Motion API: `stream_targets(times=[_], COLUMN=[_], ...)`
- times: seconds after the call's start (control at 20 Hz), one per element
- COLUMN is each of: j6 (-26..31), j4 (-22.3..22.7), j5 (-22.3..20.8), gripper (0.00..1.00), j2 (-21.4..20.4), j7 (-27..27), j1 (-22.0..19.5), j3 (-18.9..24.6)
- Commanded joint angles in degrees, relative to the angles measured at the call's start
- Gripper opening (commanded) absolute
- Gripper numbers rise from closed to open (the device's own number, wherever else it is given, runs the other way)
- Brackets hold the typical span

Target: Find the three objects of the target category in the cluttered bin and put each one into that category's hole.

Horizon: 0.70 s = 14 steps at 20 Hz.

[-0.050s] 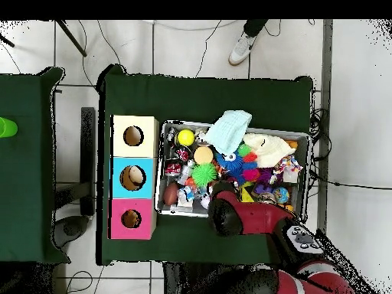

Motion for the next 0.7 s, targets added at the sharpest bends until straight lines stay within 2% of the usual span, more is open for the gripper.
stream_targets(times=[0.05, 0.3, 0.35, 0.7], j6=[-5.4, -5.0, -5.0, -5.0], j4=[-5.1, -4.9, -4.9, -4.9], j5=[-0.5, -0.6, -0.4, -0.9], gripper=[1.00, 1.00, 0.00, 0.00], j2=[1.6, 1.9, 2.0, 1.7], j7=[9.1, 9.0, 9.1, 8.9], j1=[-0.5, -0.7, -0.6, -0.9], j3=[3.4, 3.6, 3.5, 3.9])
